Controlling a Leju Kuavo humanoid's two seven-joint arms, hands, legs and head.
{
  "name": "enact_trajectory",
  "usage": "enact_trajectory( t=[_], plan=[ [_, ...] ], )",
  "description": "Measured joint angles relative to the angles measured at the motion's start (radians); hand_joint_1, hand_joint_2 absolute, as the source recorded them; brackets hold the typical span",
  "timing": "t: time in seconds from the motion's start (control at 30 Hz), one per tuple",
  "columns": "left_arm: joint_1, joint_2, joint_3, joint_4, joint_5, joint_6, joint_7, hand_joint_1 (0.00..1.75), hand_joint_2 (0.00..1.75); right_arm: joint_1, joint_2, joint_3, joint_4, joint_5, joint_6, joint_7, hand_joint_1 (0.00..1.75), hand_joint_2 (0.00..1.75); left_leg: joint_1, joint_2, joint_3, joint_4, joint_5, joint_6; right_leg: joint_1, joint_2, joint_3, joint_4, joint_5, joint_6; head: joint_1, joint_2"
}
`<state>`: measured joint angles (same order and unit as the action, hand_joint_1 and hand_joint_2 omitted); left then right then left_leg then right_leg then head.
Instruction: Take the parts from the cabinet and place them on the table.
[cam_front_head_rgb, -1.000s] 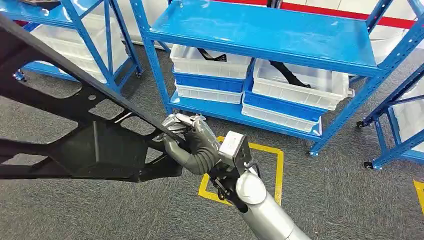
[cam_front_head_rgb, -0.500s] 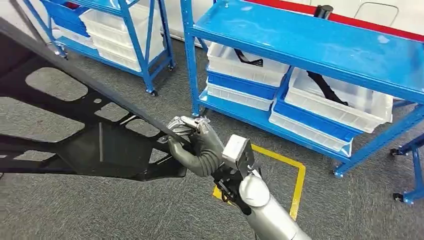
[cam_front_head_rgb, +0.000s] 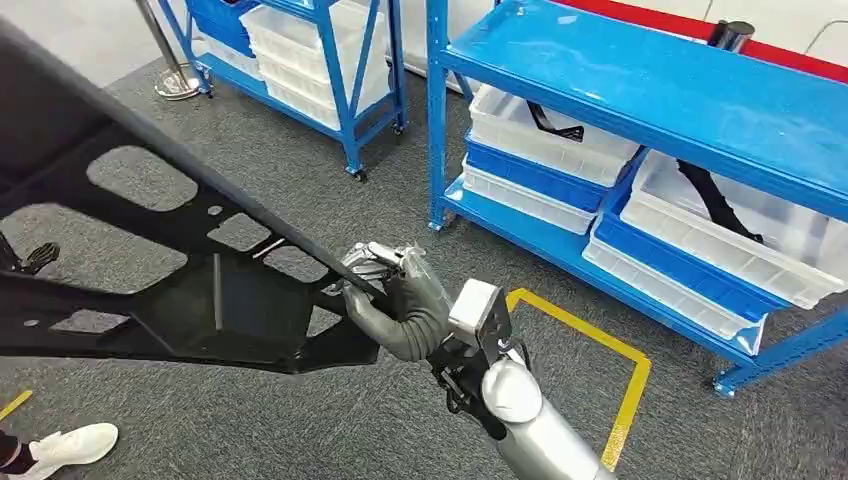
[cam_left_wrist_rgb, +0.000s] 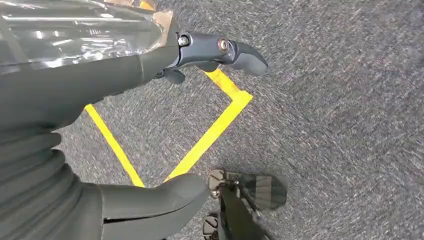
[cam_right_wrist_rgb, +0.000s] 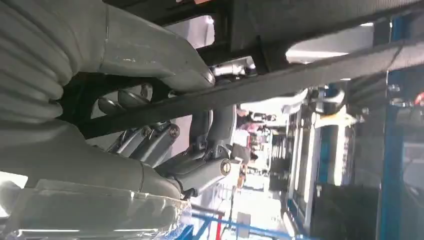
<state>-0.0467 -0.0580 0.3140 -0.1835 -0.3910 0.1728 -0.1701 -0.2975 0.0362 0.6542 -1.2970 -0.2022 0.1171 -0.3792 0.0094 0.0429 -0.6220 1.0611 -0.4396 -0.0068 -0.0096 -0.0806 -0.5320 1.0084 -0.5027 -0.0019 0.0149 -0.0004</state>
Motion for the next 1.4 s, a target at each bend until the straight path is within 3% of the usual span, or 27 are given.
enact_trajectory(
  t=[0.03, 0.07, 0.17, 0.2, 0.23, 0.27, 0.33, 0.37, 0.4, 0.47, 0.5, 0.53, 0.67, 0.7, 0.73, 0.77, 0.83, 0.9, 0.93, 1.0, 1.03, 1.07, 1.2, 1.27, 1.3, 1.37, 1.4],
  plan=[
    [-0.005, 0.0, 0.0, 0.0, -0.003, 0.0, 0.0, 0.0, 1.75, 0.001, 0.002, 0.0, -0.004, 0.002, 0.0, 0.0, 1.75, 1.75, -0.013, 0.037, 0.022, -0.042, -0.019, 0.003, 0.01, -0.011, -0.002, 0.0, -0.002, 0.003, 0.0, 0.0],
    [-0.007, 0.0, 0.0, 0.0, -0.005, 0.0, 0.0, 0.0, 1.75, 0.0, 0.001, -0.001, -0.005, 0.002, 0.0, 0.0, 1.75, 1.75, -0.015, 0.021, 0.022, -0.045, -0.011, 0.014, 0.015, -0.018, -0.005, 0.001, -0.004, 0.007, 0.002, 0.0],
    [0.0, 0.005, 0.0, 0.0, -0.007, 0.0, 0.0, 0.0, 1.75, 0.004, 0.002, 0.0, -0.005, 0.001, 0.003, -0.002, 1.75, 1.75, -0.022, -0.01, 0.016, -0.051, -0.003, 0.029, 0.013, -0.048, 0.001, -0.004, -0.002, 0.018, 0.002, 0.0],
    [0.002, 0.005, 0.0, 0.0, -0.008, 0.0, 0.001, 0.0, 1.75, 0.005, 0.002, 0.0, -0.006, 0.001, 0.006, -0.004, 1.75, 1.75, -0.008, -0.017, 0.024, -0.063, 0.006, 0.04, 0.009, -0.018, -0.011, 0.008, -0.014, 0.024, 0.003, 0.0],
    [0.0, 0.005, 0.0, 0.0, -0.009, 0.002, 0.001, 0.0, 1.75, 0.006, 0.002, 0.001, -0.007, 0.0, 0.006, -0.006, 1.75, 1.75, -0.008, -0.027, 0.024, -0.067, 0.009, 0.046, 0.008, 0.033, -0.021, 0.039, -0.035, 0.02, 0.003, 0.0],
    [-0.004, 0.007, 0.0, 0.0, -0.01, 0.003, 0.002, 0.0, 1.75, 0.007, 0.0, 0.001, -0.007, 0.0, 0.008, -0.009, 1.75, 1.75, -0.008, -0.037, 0.021, -0.067, 0.012, 0.05, 0.007, 0.059, -0.048, 0.106, -0.066, 0.013, 0.005, 0.0],
    [-0.007, 0.008, 0.0, 0.0, -0.018, 0.003, 0.004, 0.0, 1.75, 0.019, -0.005, 0.001, -0.007, 0.001, 0.008, -0.01, 1.75, 1.75, -0.007, -0.065, 0.017, -0.066, 0.014, 0.053, 0.006, 0.076, -0.126, 0.272, -0.129, 0.006, 0.005, 0.0],
    [-0.005, 0.008, 0.0, 0.0, -0.019, 0.003, 0.008, 0.0, 1.75, 0.025, -0.007, 0.003, -0.007, 0.002, 0.008, -0.01, 1.75, 1.75, -0.007, -0.08, 0.016, -0.066, 0.015, 0.053, 0.006, 0.077, -0.153, 0.327, -0.141, 0.011, 0.005, 0.0],
    [-0.002, 0.008, 0.0, 0.0, -0.019, 0.003, 0.01, 0.0, 1.75, 0.028, -0.006, 0.004, -0.007, 0.002, 0.008, -0.01, 1.75, 1.75, -0.007, -0.095, 0.016, -0.066, 0.016, 0.051, 0.006, 0.077, -0.151, 0.319, -0.13, 0.019, 0.005, 0.0],
    [-0.002, 0.007, 0.0, 0.0, -0.019, 0.003, 0.012, 0.0, 1.75, 0.028, -0.006, 0.006, -0.007, 0.002, 0.008, -0.01, 1.75, 1.75, -0.004, -0.124, 0.016, -0.063, 0.019, 0.047, -0.001, 0.084, -0.083, 0.175, -0.064, 0.042, 0.005, 0.0],
    [-0.003, 0.007, 0.0, 0.0, -0.019, 0.003, 0.012, 0.0, 1.75, 0.027, -0.006, 0.006, -0.007, 0.002, 0.008, -0.01, 1.75, 1.75, -0.003, -0.139, 0.016, -0.059, 0.018, 0.043, -0.006, 0.105, -0.038, 0.081, -0.027, 0.052, 0.005, 0.0],
    [-0.003, 0.008, 0.0, 0.0, -0.019, 0.005, 0.012, 0.0, 1.75, 0.027, -0.007, 0.008, -0.007, 0.002, 0.008, -0.01, 1.75, 1.75, -0.003, -0.15, 0.008, -0.052, 0.017, 0.037, -0.017, 0.169, -0.011, 0.016, -0.012, 0.055, 0.006, 0.0],
    [0.003, 0.011, 0.0, 0.0, -0.021, 0.012, 0.017, 0.0, 1.75, 0.031, 0.0, 0.01, -0.007, 0.006, 0.009, -0.01, 1.75, 1.75, 0.001, -0.189, -0.01, -0.052, 0.03, 0.008, -0.002, 0.137, -0.011, 0.016, -0.002, 0.024, 0.005, 0.0],
    [0.005, 0.013, 0.0, 0.001, -0.022, 0.012, 0.018, 0.0, 1.75, 0.03, 0.006, 0.011, -0.008, 0.007, 0.01, -0.01, 1.75, 1.75, 0.003, -0.184, -0.016, -0.047, 0.026, 0.007, -0.019, 0.123, -0.01, 0.01, 0.003, 0.015, 0.005, 0.0],
    [0.006, 0.009, -0.001, 0.002, -0.024, 0.012, 0.018, 0.0, 1.75, 0.03, 0.01, 0.01, -0.008, 0.008, 0.01, -0.01, 1.75, 1.75, -0.006, -0.12, -0.024, -0.026, 0.01, 0.003, -0.013, 0.113, -0.009, 0.01, 0.004, 0.01, 0.001, 0.0],
    [0.003, 0.01, -0.001, 0.002, -0.029, 0.013, 0.018, 0.0, 1.75, 0.03, 0.011, 0.01, -0.011, 0.01, 0.01, -0.01, 1.75, 1.75, -0.005, -0.078, -0.049, 0.029, -0.025, -0.003, -0.012, 0.098, -0.008, 0.01, 0.003, -0.001, -0.004, 0.0],
    [-0.003, 0.009, -0.002, 0.002, -0.035, 0.014, 0.018, 0.0, 1.75, 0.032, 0.01, 0.01, -0.013, 0.015, 0.01, -0.009, 1.75, 1.75, 0.002, -0.052, -0.13, 0.201, -0.104, -0.011, -0.002, 0.065, -0.01, 0.01, 0.0, -0.009, -0.003, 0.0],
    [-0.001, 0.007, -0.006, 0.002, -0.039, 0.013, 0.018, 0.0, 1.75, 0.032, 0.01, 0.01, -0.013, 0.018, 0.01, -0.007, 1.75, 1.75, 0.006, -0.046, -0.162, 0.271, -0.116, -0.015, 0.003, 0.038, -0.01, 0.01, -0.001, -0.01, -0.003, 0.0],
    [0.0, 0.007, -0.008, 0.002, -0.04, 0.013, 0.018, 0.0, 1.75, 0.032, 0.01, 0.01, -0.014, 0.018, 0.012, -0.004, 1.75, 1.75, 0.008, -0.044, -0.141, 0.234, -0.089, -0.015, 0.004, 0.025, -0.009, 0.01, -0.002, -0.011, -0.004, 0.0],
    [-0.001, 0.008, -0.008, 0.002, -0.043, 0.013, 0.014, 0.0, 1.75, 0.032, 0.011, 0.008, -0.022, 0.019, 0.018, 0.001, 1.75, 1.75, 0.008, -0.025, -0.042, 0.062, -0.011, -0.007, 0.005, 0.002, -0.006, 0.01, -0.004, -0.012, -0.004, 0.0],
    [-0.002, 0.008, -0.009, 0.002, -0.045, 0.014, 0.013, 0.0, 1.75, 0.032, 0.012, 0.006, -0.027, 0.02, 0.018, 0.001, 1.75, 1.75, 0.002, 0.022, 0.005, -0.018, 0.006, 0.0, 0.008, -0.005, -0.003, 0.01, -0.007, -0.01, -0.004, 0.0],
    [-0.006, 0.01, -0.009, 0.002, -0.049, 0.014, 0.013, 0.0, 1.75, 0.033, 0.013, 0.003, -0.032, 0.022, 0.019, 0.001, 1.75, 1.75, -0.012, 0.036, 0.011, -0.034, -0.008, 0.005, 0.018, -0.015, -0.007, 0.011, -0.011, -0.003, -0.003, 0.0],
    [0.0, 0.012, -0.013, 0.002, -0.052, 0.014, 0.012, 0.0, 1.75, 0.039, 0.023, -0.005, -0.045, 0.035, 0.022, 0.004, 1.75, 1.75, -0.022, -0.012, 0.01, -0.053, 0.003, 0.035, 0.016, -0.05, 0.002, 0.005, -0.014, 0.015, -0.002, 0.0],
    [-0.002, 0.01, -0.013, 0.002, -0.055, 0.014, 0.012, 0.0, 1.75, 0.038, 0.024, -0.009, -0.05, 0.037, 0.023, 0.003, 1.75, 1.75, -0.008, -0.028, 0.022, -0.07, 0.017, 0.05, 0.009, 0.039, -0.028, 0.071, -0.052, 0.009, -0.001, 0.0],
    [-0.007, 0.011, -0.013, 0.002, -0.055, 0.014, 0.012, 0.0, 1.75, 0.04, 0.02, -0.01, -0.052, 0.04, 0.026, 0.004, 1.75, 1.75, -0.006, -0.041, 0.021, -0.07, 0.017, 0.051, 0.009, 0.064, -0.062, 0.145, -0.082, 0.004, 0.002, 0.0],
    [-0.008, 0.01, -0.013, 0.002, -0.055, 0.014, 0.012, 0.0, 1.75, 0.049, 0.015, -0.014, -0.051, 0.045, 0.033, 0.009, 1.75, 1.75, -0.006, -0.072, 0.018, -0.07, 0.018, 0.051, 0.006, 0.078, -0.141, 0.301, -0.137, 0.002, 0.002, 0.0],
    [-0.005, 0.009, -0.013, 0.003, -0.055, 0.014, 0.013, 0.0, 1.75, 0.051, 0.013, -0.014, -0.051, 0.05, 0.037, 0.01, 1.75, 1.75, -0.006, -0.086, 0.018, -0.069, 0.018, 0.051, 0.004, 0.078, -0.162, 0.334, -0.14, 0.008, 0.001, 0.0]
  ],
)
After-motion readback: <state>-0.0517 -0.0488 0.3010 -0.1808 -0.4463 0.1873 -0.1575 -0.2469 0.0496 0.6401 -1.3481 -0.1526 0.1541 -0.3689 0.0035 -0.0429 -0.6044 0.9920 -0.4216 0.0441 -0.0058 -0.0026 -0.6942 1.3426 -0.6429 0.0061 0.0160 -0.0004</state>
